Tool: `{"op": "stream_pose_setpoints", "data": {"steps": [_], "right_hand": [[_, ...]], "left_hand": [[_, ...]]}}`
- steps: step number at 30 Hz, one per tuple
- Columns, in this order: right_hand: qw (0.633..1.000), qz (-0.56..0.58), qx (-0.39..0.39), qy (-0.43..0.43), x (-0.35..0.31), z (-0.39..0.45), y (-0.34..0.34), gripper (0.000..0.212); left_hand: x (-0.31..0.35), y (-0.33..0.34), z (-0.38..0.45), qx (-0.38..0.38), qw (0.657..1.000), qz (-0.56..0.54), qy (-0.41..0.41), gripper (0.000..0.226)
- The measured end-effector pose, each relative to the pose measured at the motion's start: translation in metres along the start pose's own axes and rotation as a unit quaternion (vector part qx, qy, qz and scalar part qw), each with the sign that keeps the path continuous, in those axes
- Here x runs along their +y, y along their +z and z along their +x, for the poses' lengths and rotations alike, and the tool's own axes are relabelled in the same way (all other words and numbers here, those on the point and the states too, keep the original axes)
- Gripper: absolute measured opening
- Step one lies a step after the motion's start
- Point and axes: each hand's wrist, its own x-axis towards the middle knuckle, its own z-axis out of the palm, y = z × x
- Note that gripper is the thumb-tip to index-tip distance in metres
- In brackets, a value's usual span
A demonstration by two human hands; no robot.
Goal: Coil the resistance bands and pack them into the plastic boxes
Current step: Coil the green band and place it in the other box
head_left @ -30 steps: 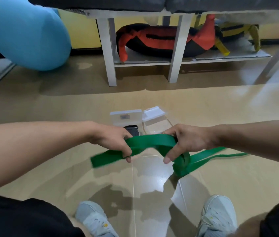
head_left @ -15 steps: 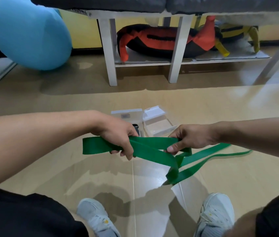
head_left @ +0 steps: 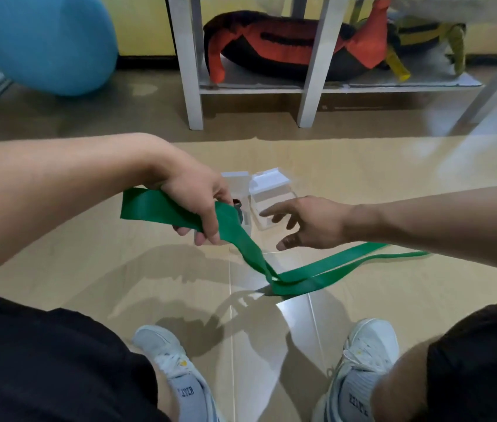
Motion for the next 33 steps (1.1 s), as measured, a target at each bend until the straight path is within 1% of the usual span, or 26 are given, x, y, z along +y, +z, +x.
{"op": "stream_pose_setpoints", "data": {"steps": [3, 5, 7, 11, 15, 18, 20, 22, 25, 28, 31, 33], "right_hand": [[0.998, 0.051, -0.011, -0.032, -0.010, 0.000, -0.002, 0.102], [0.995, 0.080, -0.016, -0.064, -0.020, -0.002, -0.003, 0.109], [0.990, 0.112, -0.017, -0.084, -0.031, -0.005, -0.005, 0.103], [0.986, 0.138, 0.013, -0.091, -0.045, -0.010, -0.002, 0.080], [0.992, 0.083, 0.043, -0.081, -0.047, -0.009, 0.004, 0.048], [0.995, 0.041, 0.055, -0.077, -0.044, -0.009, 0.003, 0.028], [0.997, 0.025, 0.035, -0.063, -0.045, -0.010, 0.001, 0.027], [0.997, 0.040, 0.029, -0.055, -0.045, -0.011, 0.000, 0.026], [0.996, 0.068, 0.036, -0.040, -0.037, -0.009, -0.002, 0.021], [0.996, 0.079, -0.011, -0.032, -0.029, -0.005, -0.004, 0.014], [0.998, 0.054, -0.018, -0.036, -0.023, 0.001, -0.002, 0.019], [0.997, 0.053, -0.021, -0.046, -0.024, 0.002, -0.003, 0.025]], "left_hand": [[-0.003, 0.000, -0.001, -0.014, 1.000, 0.002, 0.012, 0.023], [-0.002, -0.001, -0.002, -0.027, 0.999, 0.000, 0.026, 0.030], [-0.001, -0.001, -0.002, -0.036, 0.998, -0.018, 0.040, 0.032], [0.000, 0.000, 0.002, -0.043, 0.995, -0.070, 0.065, 0.025], [0.001, -0.001, 0.000, -0.049, 0.993, -0.097, 0.039, 0.023], [-0.001, -0.001, -0.002, -0.040, 0.998, -0.057, 0.007, 0.036], [-0.004, -0.001, 0.000, -0.028, 0.999, -0.033, -0.007, 0.043], [-0.007, 0.000, 0.002, -0.015, 1.000, -0.026, -0.009, 0.039], [-0.015, 0.004, 0.004, -0.008, 0.998, -0.060, -0.009, 0.032], [-0.020, 0.007, 0.005, 0.016, 0.995, -0.099, -0.011, 0.025], [-0.014, 0.004, 0.001, -0.012, 0.989, -0.149, -0.001, 0.016], [-0.007, -0.001, -0.003, -0.038, 0.981, -0.190, 0.000, 0.016]]}}
